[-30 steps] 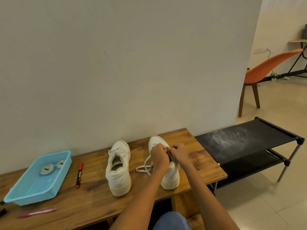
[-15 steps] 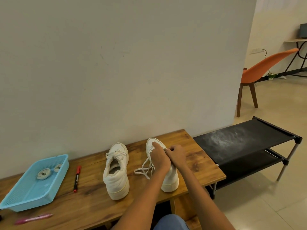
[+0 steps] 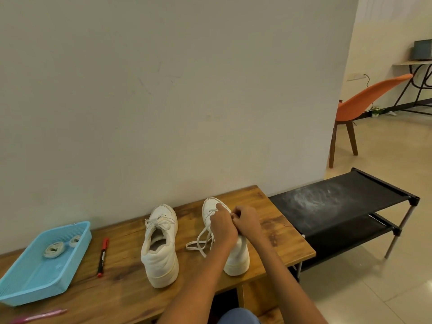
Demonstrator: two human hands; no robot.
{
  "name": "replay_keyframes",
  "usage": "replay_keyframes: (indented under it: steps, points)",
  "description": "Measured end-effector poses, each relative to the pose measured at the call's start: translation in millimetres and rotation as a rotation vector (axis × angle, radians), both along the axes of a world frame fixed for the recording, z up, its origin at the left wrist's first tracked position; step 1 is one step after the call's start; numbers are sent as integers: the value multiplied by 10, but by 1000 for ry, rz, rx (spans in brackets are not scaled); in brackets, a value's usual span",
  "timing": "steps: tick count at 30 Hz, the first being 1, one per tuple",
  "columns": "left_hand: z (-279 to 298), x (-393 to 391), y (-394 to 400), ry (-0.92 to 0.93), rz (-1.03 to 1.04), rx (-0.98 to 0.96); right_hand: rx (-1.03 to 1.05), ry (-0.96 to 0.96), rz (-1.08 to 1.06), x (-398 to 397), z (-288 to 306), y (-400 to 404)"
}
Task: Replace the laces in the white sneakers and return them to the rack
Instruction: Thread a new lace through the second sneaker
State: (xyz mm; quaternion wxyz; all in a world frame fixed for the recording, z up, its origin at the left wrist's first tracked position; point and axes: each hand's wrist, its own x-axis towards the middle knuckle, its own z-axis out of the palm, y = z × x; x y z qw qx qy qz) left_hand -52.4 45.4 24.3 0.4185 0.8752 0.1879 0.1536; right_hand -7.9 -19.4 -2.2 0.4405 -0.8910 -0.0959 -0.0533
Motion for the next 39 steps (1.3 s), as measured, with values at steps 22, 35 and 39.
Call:
replay_keyframes:
  steps: [22,35,39]
  points:
    - [-107,-29,51,-141,11,-220,584,501,102,-59,56,-154]
    - [-181,2,62,-59,188,262,1188,276,-301,21,415,-148]
    - [-183,23,59,-59,204,270,1458,100,-202,58,845,-580]
